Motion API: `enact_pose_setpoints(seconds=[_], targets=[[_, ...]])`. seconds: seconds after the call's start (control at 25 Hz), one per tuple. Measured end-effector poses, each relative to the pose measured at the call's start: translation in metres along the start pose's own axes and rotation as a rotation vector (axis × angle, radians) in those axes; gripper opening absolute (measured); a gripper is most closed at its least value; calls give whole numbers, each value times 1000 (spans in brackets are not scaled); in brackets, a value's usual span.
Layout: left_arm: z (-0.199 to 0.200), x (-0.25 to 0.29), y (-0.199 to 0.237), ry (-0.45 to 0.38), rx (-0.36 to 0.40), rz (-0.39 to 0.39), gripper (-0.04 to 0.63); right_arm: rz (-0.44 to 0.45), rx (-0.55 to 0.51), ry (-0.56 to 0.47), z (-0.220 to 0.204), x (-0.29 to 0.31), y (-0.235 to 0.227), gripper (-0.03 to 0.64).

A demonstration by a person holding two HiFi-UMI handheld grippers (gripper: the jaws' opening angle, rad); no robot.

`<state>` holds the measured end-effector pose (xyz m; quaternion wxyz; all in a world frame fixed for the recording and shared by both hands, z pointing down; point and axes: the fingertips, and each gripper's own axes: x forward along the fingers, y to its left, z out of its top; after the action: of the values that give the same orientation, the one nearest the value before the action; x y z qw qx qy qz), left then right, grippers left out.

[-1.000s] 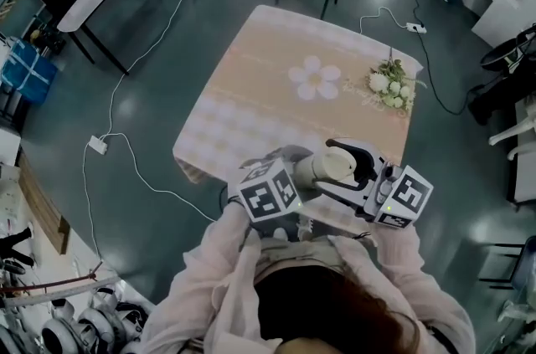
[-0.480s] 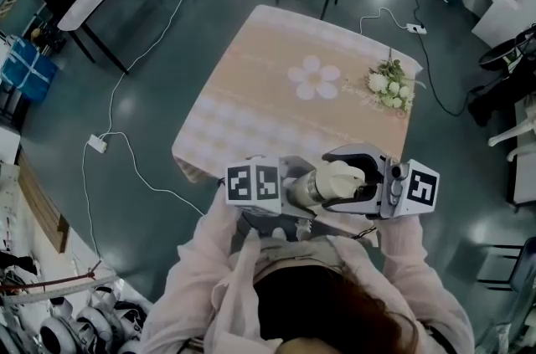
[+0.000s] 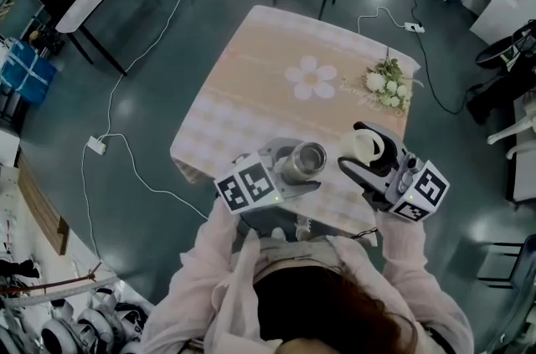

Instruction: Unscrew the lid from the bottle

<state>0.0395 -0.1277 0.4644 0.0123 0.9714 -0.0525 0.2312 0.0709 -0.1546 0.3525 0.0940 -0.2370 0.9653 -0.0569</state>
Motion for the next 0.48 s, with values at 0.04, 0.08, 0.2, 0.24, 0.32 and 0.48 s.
enact_pose_setpoints(seconds=[0.04,0.08,0.2,0.24,0.32,0.48], targets=[[2,-1,6,-15,-1,39,316,-45,3,27,-7,-2,-7,310],[2,-1,11,-31,-2,76,316,-89,6,59,-16,-4,-14,309],[2,-2,23,-62,-19,168,316,-203,1,171,-46,-8,-29,308],[2,-2,25,-69,-21,197,316,-228,2,201,-55,-9,-31,308],[3,-2,29,-87,-25,249,316,-257,17,233,-69,-10,-33,308],[0,-1,33,-115,-45,310,316,-297,56,260,-90,-12,-35,308]])
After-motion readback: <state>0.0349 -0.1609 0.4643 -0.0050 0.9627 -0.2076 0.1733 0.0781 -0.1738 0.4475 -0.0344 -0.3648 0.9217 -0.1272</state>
